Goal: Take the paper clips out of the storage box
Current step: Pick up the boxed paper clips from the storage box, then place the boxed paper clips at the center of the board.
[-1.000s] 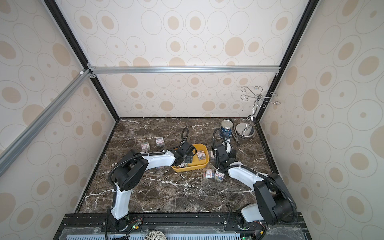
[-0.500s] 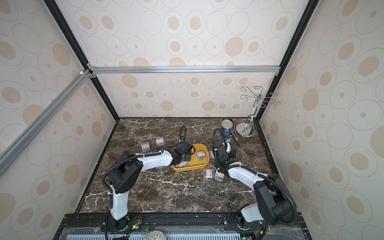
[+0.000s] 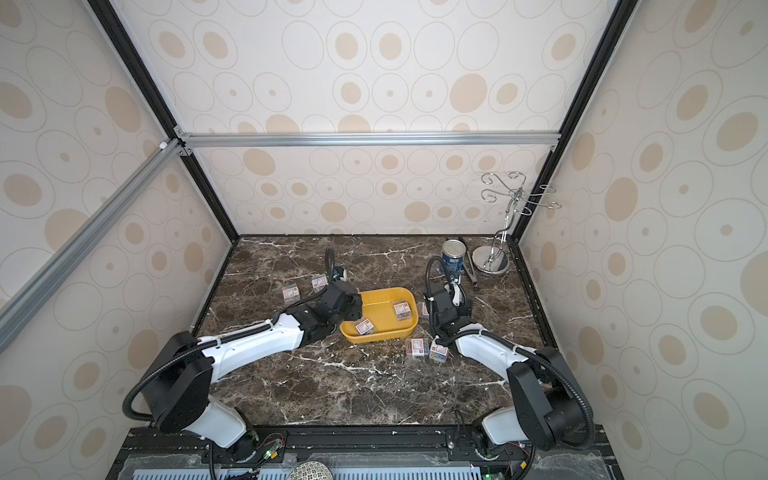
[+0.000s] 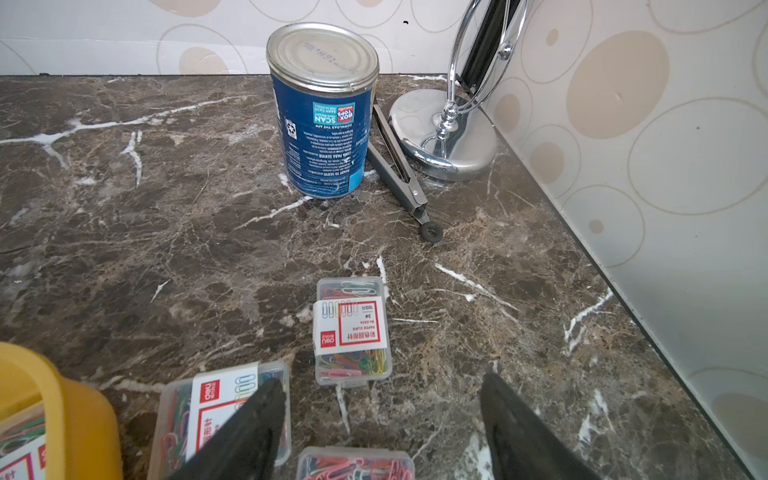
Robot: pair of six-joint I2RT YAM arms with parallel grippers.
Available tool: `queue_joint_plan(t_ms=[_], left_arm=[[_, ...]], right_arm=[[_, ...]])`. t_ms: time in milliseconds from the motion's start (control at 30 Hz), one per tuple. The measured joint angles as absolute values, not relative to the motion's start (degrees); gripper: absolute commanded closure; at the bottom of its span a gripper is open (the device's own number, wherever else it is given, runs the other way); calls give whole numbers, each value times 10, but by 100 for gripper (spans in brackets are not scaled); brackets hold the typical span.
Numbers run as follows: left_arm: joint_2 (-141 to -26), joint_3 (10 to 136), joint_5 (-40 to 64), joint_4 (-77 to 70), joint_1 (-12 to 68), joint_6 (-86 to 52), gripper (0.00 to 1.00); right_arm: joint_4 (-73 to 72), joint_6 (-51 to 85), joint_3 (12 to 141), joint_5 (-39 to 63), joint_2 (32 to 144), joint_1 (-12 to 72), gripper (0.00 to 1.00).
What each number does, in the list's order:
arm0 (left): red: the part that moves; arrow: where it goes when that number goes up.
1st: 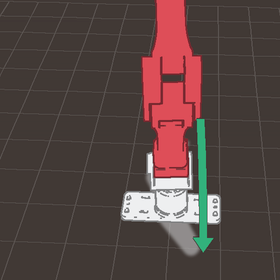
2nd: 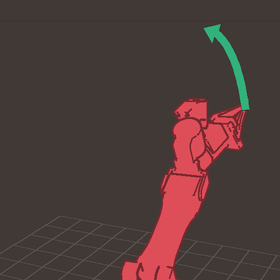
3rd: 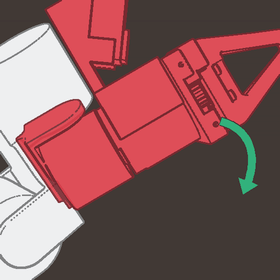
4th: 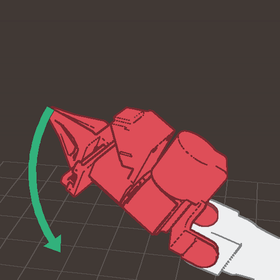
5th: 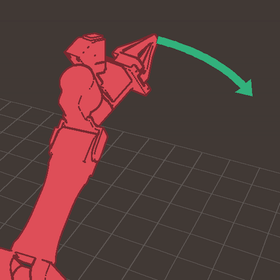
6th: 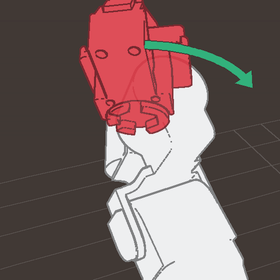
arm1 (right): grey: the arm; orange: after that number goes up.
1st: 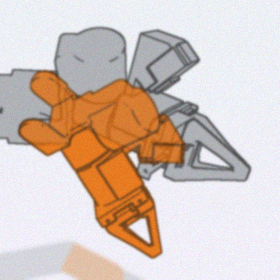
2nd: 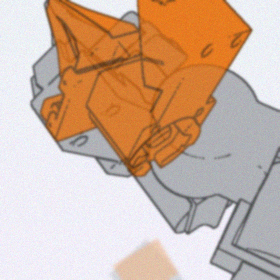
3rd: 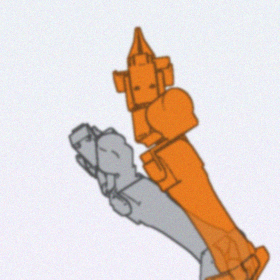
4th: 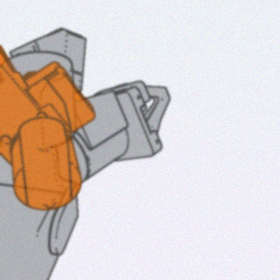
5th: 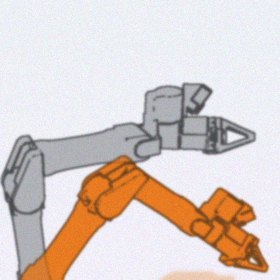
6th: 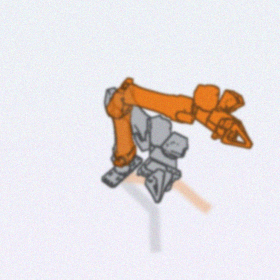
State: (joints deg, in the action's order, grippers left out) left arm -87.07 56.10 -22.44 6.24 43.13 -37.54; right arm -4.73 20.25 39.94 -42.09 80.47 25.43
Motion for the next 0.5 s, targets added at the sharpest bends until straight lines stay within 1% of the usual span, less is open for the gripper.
queue_joint_plan(t_ms=[167, 267, 400, 500], left_arm=[[-796, 496, -223, 55, 369, -375, 39], [-773, 464, -215, 47, 321, -371, 39], [-786, 442, -203, 41, 273, -366, 40], [-819, 442, -187, 30, 261, -364, 41]], right_arm=[[-47, 203, 399, -421, 805, 254, 25], [-47, 203, 399, -421, 805, 254, 26], [-47, 203, 399, -421, 805, 254, 26], [-47, 203, 399, -421, 805, 254, 25]])
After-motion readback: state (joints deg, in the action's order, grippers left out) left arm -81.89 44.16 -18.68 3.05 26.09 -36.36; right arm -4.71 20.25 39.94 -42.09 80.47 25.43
